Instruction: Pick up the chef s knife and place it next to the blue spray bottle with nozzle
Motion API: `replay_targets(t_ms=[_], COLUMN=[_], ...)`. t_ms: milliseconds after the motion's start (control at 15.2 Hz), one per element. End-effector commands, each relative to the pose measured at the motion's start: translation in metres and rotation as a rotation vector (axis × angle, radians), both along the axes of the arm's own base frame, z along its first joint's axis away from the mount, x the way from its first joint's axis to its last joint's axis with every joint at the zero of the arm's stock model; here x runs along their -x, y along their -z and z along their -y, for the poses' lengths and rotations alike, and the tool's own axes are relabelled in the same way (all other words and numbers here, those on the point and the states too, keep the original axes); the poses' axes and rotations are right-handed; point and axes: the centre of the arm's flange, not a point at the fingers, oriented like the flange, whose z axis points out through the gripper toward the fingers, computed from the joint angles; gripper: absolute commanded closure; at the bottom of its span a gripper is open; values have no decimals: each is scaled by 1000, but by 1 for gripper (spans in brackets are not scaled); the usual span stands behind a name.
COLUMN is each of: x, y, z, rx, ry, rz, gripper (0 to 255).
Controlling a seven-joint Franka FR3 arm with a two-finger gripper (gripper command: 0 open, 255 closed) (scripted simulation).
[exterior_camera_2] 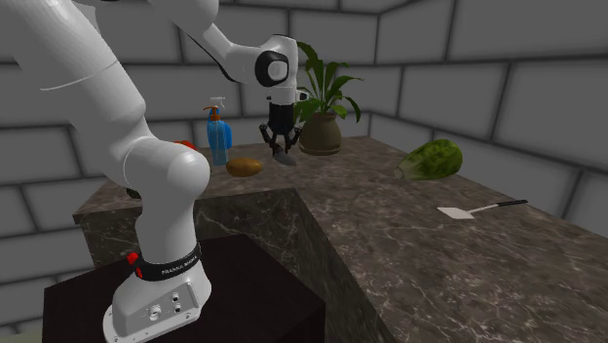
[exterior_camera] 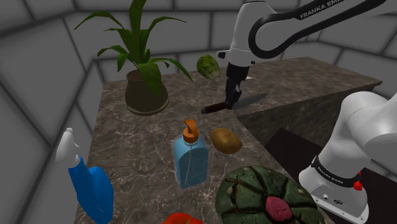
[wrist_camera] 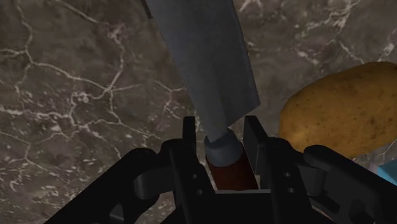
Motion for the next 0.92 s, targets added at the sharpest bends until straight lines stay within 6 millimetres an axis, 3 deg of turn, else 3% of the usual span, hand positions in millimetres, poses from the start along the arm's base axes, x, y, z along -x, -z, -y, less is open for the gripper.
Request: replay_targets(t_ms=[0, 858], x=[0, 0], y=[-10, -79], z=[1, 1], rx=[0, 0], ry=[0, 0], rz=[-1, -1], gripper=[255, 255])
